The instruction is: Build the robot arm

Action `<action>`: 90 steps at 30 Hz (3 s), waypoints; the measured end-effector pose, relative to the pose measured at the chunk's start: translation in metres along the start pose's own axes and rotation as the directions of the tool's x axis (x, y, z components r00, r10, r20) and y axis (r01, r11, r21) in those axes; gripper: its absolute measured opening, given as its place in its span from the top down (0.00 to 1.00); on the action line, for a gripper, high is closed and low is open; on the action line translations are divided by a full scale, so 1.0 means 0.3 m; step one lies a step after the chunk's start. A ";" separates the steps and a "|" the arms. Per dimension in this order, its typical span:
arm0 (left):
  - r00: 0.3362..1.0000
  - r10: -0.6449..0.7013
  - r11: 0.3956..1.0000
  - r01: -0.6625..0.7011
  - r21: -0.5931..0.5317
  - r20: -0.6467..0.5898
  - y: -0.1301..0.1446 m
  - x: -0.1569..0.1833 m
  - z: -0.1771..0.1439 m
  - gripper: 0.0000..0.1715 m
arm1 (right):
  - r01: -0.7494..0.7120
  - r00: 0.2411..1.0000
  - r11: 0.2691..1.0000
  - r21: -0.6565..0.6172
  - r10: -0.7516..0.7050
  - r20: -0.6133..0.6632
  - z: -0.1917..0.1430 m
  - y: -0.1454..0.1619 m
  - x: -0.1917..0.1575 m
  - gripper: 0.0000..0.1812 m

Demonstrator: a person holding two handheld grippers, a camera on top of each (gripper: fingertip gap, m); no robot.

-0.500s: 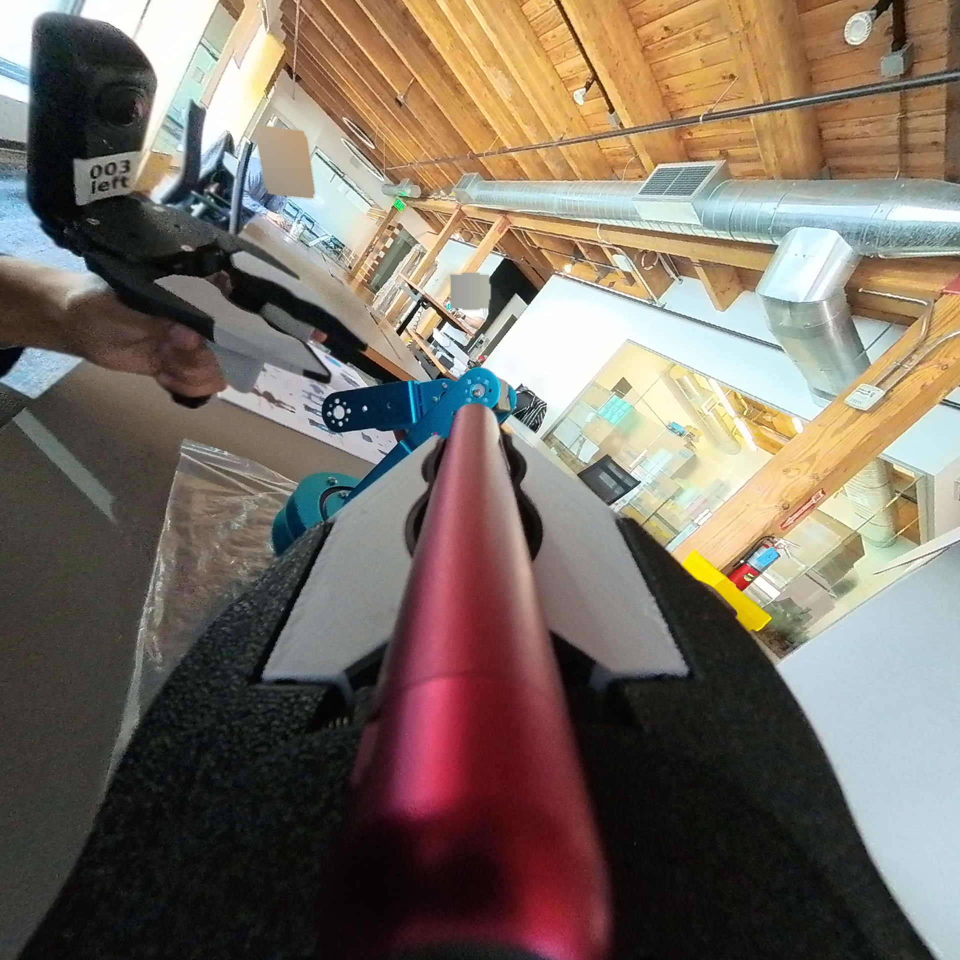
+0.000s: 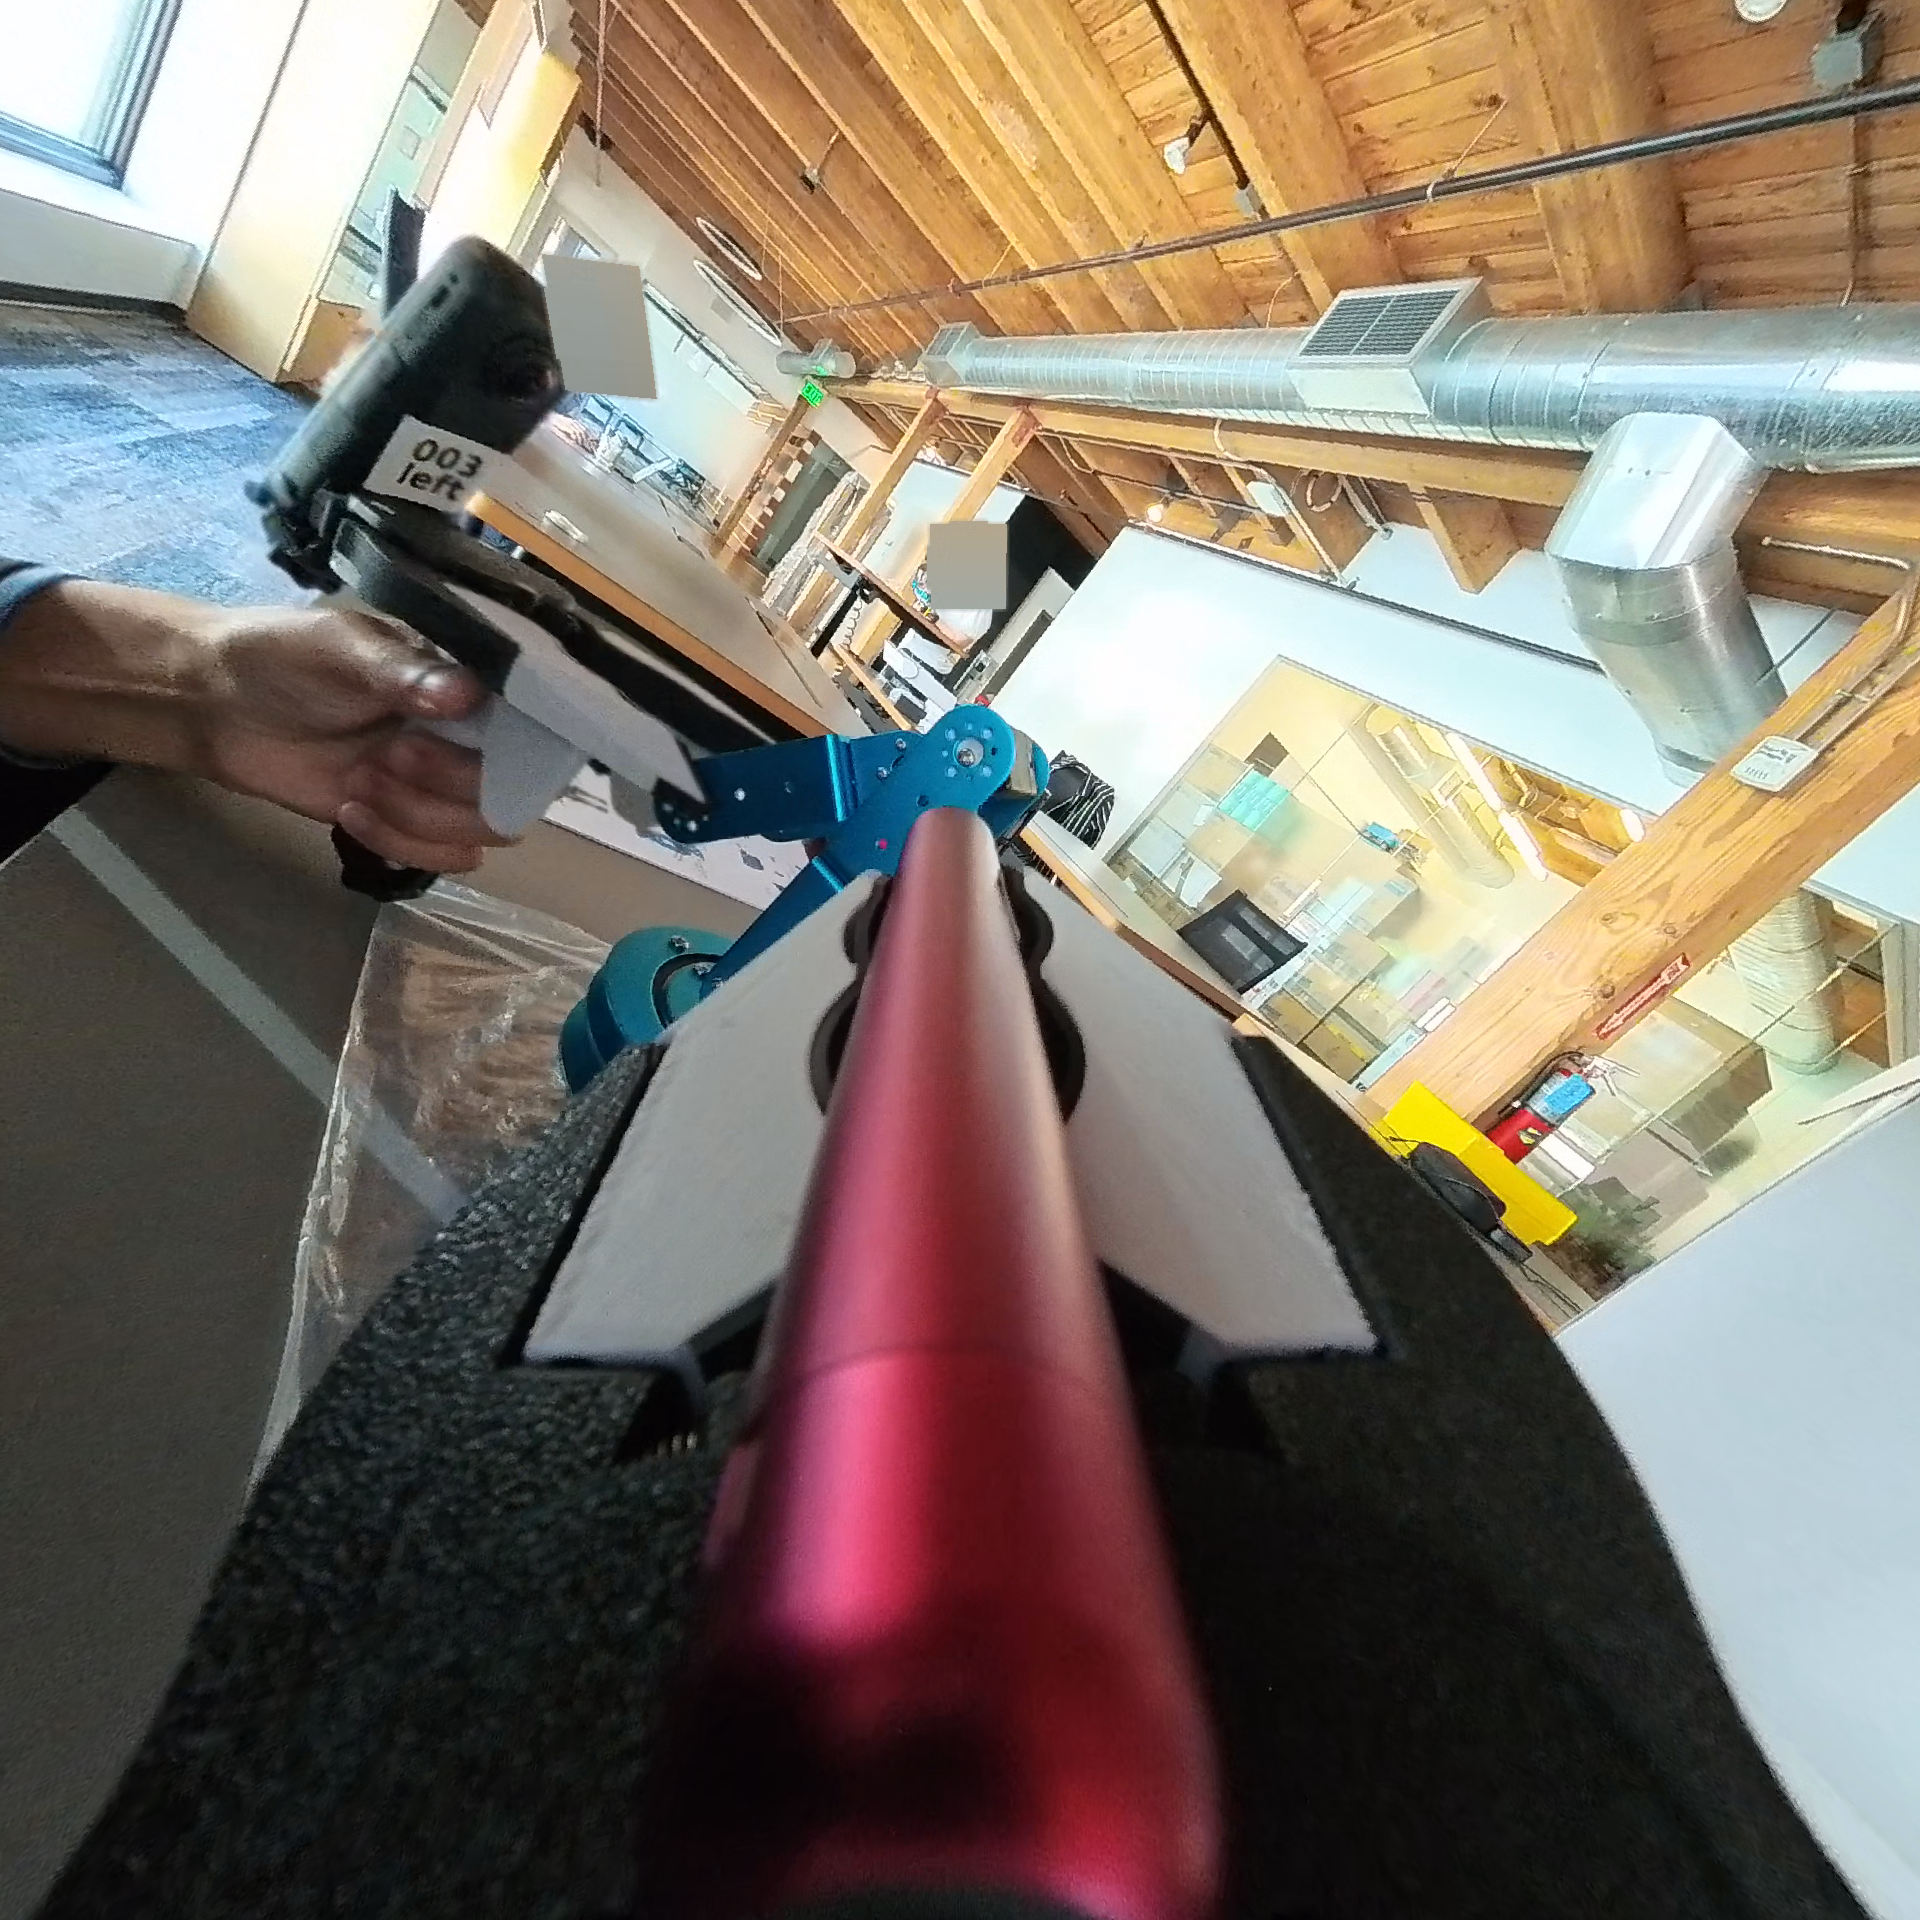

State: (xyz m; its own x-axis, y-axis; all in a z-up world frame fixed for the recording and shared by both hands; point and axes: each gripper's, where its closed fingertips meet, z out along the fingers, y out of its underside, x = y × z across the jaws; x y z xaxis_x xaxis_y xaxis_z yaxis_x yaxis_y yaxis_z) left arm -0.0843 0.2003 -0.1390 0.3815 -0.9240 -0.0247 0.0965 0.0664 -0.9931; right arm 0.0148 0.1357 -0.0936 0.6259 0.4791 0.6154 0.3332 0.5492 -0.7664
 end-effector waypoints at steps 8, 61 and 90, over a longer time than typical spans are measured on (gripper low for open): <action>0.996 0.087 0.995 -0.088 -0.055 -0.009 -0.018 -0.008 -0.019 0.64 | 0.002 1.000 1.000 0.004 -0.002 0.002 -0.005 -0.008 0.001 0.88; 0.998 0.026 0.981 -0.036 -0.188 -0.057 0.039 0.037 -0.020 0.92 | 0.046 0.999 0.999 -0.022 -0.047 -0.011 -0.002 -0.025 -0.016 0.88; 0.813 0.095 0.442 -0.552 -0.707 -0.575 -0.384 0.084 0.128 0.99 | 0.183 0.897 0.958 -0.220 -0.254 -0.361 0.050 -0.074 -0.077 0.88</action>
State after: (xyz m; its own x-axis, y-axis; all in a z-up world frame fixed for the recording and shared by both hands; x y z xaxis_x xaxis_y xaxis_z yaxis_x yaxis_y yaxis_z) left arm -0.0506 0.1839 -0.0207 -0.2092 -0.9610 -0.1807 -0.8181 0.2733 -0.5059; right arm -0.0177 0.1226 -0.0882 0.7317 0.0432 0.6802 0.5886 0.4633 -0.6625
